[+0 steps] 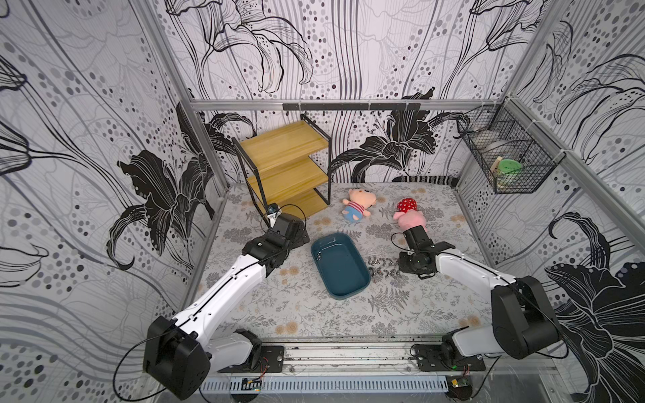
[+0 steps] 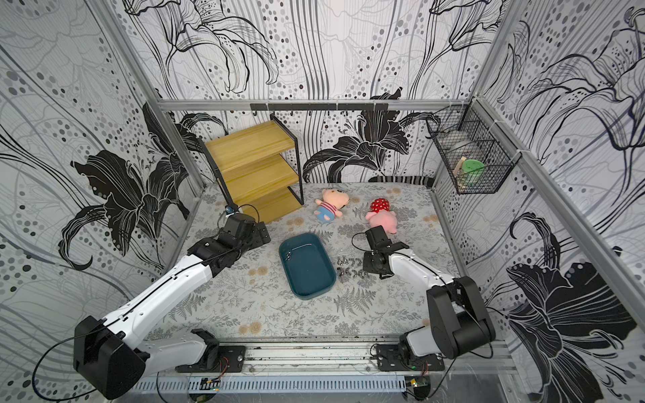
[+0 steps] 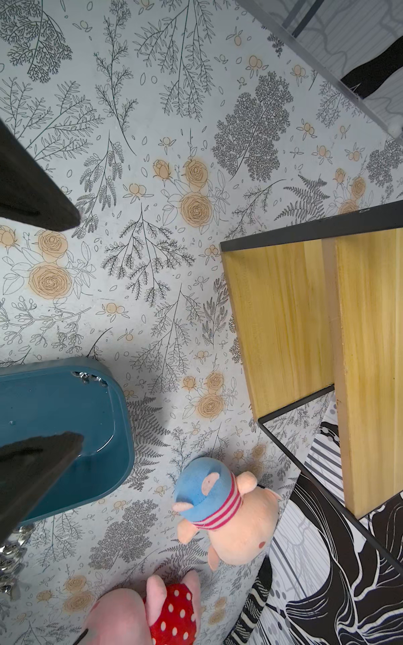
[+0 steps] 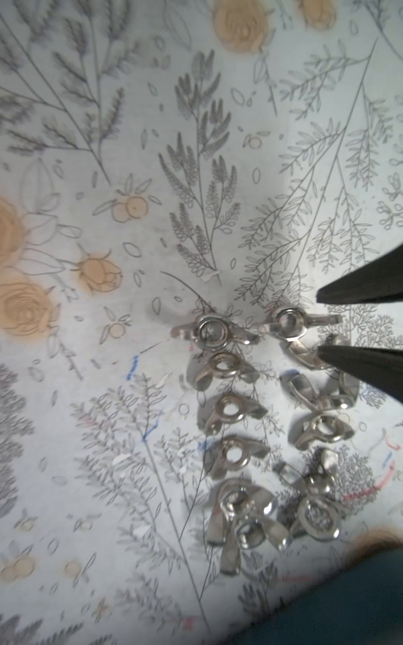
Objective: Take out the wing nut from the storage box
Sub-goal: Place the wing nut at the center of the board, then pick up the wing nut from the storage box.
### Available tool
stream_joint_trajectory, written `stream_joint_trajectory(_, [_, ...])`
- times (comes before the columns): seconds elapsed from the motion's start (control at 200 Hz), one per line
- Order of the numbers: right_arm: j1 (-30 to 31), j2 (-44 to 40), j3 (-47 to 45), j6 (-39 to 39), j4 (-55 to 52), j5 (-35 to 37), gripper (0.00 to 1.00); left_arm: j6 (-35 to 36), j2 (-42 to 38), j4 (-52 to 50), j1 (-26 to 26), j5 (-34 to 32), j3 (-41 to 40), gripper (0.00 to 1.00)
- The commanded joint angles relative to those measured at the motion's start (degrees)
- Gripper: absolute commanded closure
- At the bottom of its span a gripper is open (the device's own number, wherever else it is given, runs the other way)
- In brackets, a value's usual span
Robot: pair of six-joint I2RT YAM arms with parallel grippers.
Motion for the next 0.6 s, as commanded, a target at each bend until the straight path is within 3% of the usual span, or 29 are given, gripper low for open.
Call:
stream_joint_trajectory(0.0, [0.9,-3.4,3.6,-0.5,-2.9,1.1,0.74,-0.4,-0.1,0.5,-0.4,-0.2,1.1,0.05])
stream_joint_trajectory(0.205, [9.3,-1.0,12.2,0.2,-5.6,3.7,0.73,-0.9,0.5,0.9,-0.8,0.1,1.1,0.05])
stream_joint_trajectory(0.596, [25.4,12.2,28.2,2.1,-3.0,4.0,0.73,-1.1,0.8,0.8,-1.4,-0.4,1.1,0.05])
